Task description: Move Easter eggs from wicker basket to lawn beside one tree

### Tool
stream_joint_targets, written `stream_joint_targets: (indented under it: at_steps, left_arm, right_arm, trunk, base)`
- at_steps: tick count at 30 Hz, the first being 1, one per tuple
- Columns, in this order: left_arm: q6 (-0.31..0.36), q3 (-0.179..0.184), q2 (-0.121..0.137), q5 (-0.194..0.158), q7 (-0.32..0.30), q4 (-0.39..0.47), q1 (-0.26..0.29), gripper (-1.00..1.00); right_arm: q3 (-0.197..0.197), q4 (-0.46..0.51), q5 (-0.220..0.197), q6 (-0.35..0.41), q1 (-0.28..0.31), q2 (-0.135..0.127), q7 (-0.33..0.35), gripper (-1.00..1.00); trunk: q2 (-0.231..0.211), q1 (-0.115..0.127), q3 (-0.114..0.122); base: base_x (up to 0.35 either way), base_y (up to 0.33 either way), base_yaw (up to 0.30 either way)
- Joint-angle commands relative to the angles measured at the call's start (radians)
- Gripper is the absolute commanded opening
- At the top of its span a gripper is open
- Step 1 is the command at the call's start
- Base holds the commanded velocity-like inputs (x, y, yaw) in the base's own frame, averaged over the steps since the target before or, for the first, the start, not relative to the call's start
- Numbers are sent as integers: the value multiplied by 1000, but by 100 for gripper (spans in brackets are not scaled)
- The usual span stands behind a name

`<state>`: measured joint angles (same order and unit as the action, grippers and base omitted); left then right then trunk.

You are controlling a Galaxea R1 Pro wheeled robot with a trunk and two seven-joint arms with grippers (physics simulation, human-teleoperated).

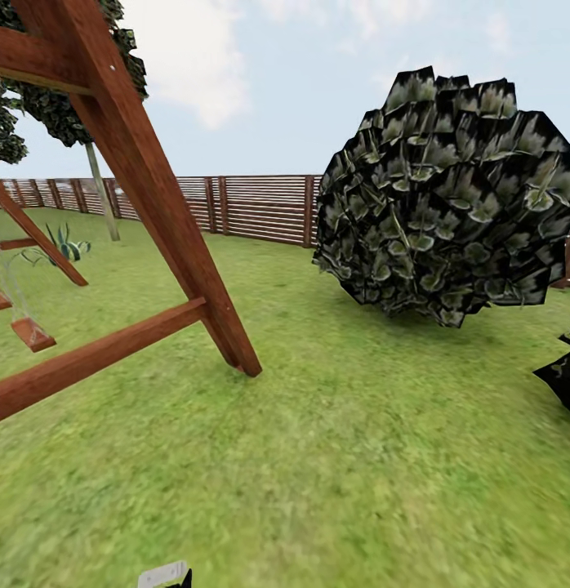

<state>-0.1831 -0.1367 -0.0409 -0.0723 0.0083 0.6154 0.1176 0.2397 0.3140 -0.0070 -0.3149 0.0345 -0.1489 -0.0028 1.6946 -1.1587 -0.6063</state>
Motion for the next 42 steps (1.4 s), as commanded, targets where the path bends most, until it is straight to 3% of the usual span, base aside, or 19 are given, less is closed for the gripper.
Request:
stream_joint_targets:
  at_steps: [1,42]
  left_arm:
    - [-2,-1,-1,-7,-1,0,0,100]
    - [-2,-1,-1,-9,-1,0,0,100]
  right_arm:
    - [1,-1,-1,-4,1,0,0,100]
    - [1,-2,-1,-4,1,2,0,100]
  trunk:
    - [0,0,-1]
    - [0,0,-1]
  base:
    - [311,-91,0]
    - [311,-114,0]
